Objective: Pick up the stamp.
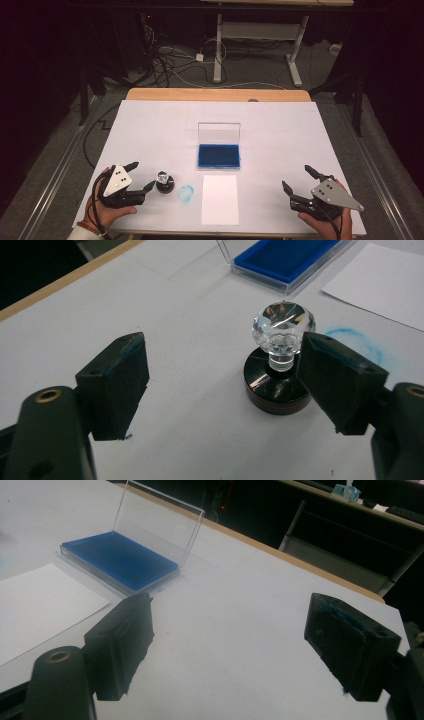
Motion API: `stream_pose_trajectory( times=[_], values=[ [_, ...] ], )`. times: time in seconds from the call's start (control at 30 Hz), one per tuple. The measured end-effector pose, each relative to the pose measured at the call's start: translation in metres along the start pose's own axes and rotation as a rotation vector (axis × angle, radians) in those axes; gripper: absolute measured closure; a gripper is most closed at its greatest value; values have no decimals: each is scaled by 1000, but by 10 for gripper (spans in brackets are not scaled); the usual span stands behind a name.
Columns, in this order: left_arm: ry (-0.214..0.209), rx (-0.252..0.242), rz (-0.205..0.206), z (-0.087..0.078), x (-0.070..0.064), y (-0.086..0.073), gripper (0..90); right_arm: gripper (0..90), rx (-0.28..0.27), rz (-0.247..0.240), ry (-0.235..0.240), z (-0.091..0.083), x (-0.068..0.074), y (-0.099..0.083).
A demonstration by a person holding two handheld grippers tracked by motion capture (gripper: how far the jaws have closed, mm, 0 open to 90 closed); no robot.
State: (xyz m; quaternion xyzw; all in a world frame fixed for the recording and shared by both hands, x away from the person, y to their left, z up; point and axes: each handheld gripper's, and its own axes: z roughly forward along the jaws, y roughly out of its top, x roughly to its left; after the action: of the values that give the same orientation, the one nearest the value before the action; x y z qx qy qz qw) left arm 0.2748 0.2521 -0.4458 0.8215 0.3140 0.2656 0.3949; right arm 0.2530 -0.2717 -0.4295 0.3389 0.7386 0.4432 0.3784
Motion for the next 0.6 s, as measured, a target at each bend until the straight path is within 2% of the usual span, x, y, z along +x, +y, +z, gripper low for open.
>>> stream_pose_trajectory(
  times=[0.17,0.3,0.47,0.53,0.6],
  values=[
    [-10,10,1,-2,-1,-1,217,184,14,1,11,3,1,-1],
    [-14,29,4,-4,-2,-3,217,176,5,-4,16,5,3,3],
    [-10,36,-8,-7,-2,-3,231,173,10,-9,31,9,4,2],
    [-25,27,-17,-9,-2,-3,231,174,14,-17,30,10,4,2],
    [-22,33,-16,-10,-1,-2,231,177,15,-18,36,12,4,2]
  ],
)
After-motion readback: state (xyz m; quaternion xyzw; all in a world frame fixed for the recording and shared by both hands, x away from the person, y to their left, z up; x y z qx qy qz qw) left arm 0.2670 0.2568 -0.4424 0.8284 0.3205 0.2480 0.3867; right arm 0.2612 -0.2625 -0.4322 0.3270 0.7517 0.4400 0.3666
